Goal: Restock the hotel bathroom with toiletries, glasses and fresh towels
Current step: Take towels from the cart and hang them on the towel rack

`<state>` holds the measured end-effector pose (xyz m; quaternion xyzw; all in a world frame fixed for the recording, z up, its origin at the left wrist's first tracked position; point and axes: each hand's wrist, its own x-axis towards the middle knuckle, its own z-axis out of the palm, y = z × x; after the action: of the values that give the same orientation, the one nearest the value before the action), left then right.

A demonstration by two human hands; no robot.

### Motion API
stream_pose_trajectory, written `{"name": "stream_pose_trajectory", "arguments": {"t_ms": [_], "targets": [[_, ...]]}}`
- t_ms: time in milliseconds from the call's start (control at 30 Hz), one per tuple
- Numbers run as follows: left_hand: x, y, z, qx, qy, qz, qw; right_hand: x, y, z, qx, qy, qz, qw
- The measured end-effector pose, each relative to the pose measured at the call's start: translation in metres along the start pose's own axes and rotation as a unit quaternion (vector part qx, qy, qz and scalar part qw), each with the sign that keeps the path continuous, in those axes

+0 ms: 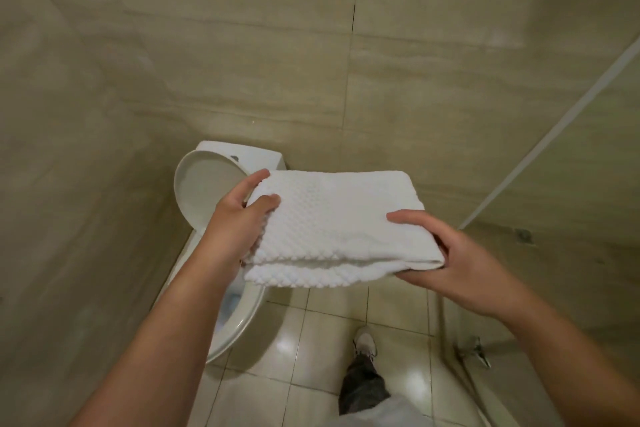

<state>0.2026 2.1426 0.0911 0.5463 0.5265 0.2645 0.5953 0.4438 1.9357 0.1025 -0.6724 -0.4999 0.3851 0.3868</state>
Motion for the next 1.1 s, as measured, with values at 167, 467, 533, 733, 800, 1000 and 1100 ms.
{"name": "stream_pose_trajectory", "arguments": {"t_ms": [167,467,533,733,800,1000,1100], "targets": [[0.048,0.042,0.039,0.040,0.003,0.008,0.999,0.061,0.012,-0.056,0.011,0.026,-0.010,1.000],[0.118,0.075,0.098,0.029,0.007,0.007,1.000,0.140,0.009,-0.145,-0.205,0.077,-0.062,0.974],[0.125,0.079,0.106,0.023,-0.004,0.000,1.000,0.156,0.006,-0.152,-0.199,0.119,-0.098,0.968],[0.142,0.091,0.111,0.026,-0.046,-0.013,0.999,0.198,-0.023,-0.153,-0.115,0.174,-0.154,0.966],[0.143,0.098,0.108,0.003,-0.069,-0.026,0.997,0.209,-0.032,-0.149,-0.063,0.182,-0.128,0.973],[0.148,0.101,0.082,0.064,-0.226,0.002,0.972,0.236,-0.057,-0.135,0.021,0.263,-0.079,0.961],[0.160,0.096,0.069,0.061,-0.195,0.012,0.979,0.242,-0.069,-0.133,0.067,0.293,-0.054,0.952]]}}
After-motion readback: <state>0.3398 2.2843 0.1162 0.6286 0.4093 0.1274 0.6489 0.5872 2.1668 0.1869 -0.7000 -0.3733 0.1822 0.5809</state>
